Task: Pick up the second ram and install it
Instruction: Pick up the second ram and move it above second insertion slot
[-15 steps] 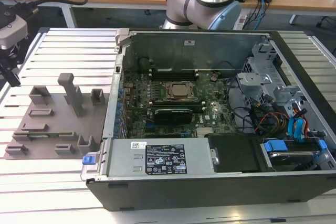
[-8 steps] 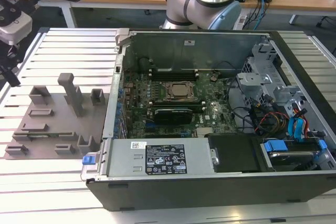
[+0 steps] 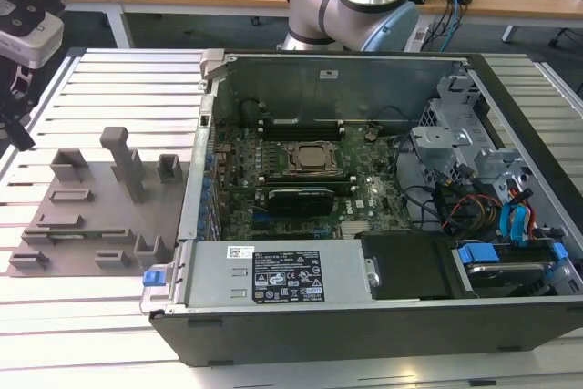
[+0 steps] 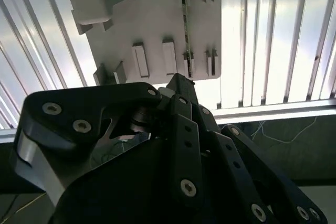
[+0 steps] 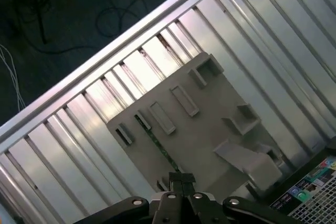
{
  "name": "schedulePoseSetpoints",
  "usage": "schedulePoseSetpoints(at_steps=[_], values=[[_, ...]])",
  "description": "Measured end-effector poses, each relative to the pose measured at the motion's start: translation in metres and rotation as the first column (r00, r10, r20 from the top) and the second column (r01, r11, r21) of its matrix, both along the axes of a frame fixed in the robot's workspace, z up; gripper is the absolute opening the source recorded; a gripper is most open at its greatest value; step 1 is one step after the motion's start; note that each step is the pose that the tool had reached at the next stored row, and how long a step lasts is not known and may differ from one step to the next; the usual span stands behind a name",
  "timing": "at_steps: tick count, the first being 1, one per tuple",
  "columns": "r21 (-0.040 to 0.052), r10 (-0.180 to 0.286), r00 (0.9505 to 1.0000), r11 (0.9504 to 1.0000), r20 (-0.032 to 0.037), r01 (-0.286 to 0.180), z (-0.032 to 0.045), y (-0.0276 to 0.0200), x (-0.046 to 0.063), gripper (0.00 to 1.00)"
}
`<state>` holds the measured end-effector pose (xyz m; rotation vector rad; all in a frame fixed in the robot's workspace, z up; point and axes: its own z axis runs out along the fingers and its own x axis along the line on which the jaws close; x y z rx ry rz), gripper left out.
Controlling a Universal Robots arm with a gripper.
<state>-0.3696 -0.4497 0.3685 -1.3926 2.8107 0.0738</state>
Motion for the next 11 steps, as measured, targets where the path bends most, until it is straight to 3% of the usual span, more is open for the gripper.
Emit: schedulePoseSetpoints(at_steps=[3,6,8,11], values=[[0.0000,0.079,0.9969,0.9969,0.0000,-0.079,0.0000,0.0000,0.0000,0.10],[0.0001,0.112,0.9938,0.9938,0.0000,-0.112,0.0000,0.0000,0.0000,0.10],[0.0000,0.150,0.9887,0.9887,0.0000,-0.150,0.0000,0.0000,0.0000,0.10],[0.0001,0.224,0.9747,0.9747,0.0000,-0.224,0.0000,0.0000,0.0000,0.10]])
